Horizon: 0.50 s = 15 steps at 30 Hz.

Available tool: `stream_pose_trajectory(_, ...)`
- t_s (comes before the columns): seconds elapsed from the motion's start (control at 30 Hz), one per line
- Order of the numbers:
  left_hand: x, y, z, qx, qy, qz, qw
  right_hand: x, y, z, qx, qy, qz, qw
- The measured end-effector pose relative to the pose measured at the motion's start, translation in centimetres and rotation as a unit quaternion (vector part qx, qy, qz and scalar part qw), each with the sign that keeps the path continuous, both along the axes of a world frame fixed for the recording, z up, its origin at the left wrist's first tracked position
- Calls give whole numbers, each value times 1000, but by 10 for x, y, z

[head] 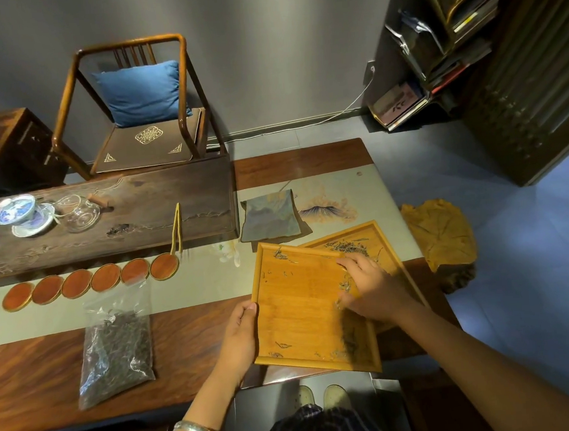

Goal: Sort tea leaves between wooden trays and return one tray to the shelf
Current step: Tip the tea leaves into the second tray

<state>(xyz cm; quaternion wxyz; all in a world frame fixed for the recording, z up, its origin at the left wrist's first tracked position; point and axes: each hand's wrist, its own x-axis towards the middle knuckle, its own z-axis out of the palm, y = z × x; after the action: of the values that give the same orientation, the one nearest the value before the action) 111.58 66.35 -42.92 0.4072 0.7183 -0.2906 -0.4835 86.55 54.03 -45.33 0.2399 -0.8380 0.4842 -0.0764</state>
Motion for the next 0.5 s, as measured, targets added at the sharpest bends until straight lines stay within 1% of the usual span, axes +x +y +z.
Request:
stream_pose_trajectory(0.07, 1, 1, 1, 2, -3, -3, 1000, 3, -7, -1, 7, -28, -27, 999)
stream_pose_trajectory(0.17, 3, 3, 1, 4, -8, 0, 1000, 2, -17, -3, -17, -42, -34, 998)
stream_pose_trajectory(0.23, 6, 4, 2, 7, -14, -1, 1000, 0, -23, -3, -17, -54, -52, 997)
stream_pose_trajectory(0.4, 13, 8, 4, 14, -22, -11, 1000, -7, -35, -4, -47, -56, -95, 993)
stream_pose_trajectory(0.5, 16, 7, 4, 16, -24, -4, 1000, -9, -43, -4, -54, -30, -119, 991)
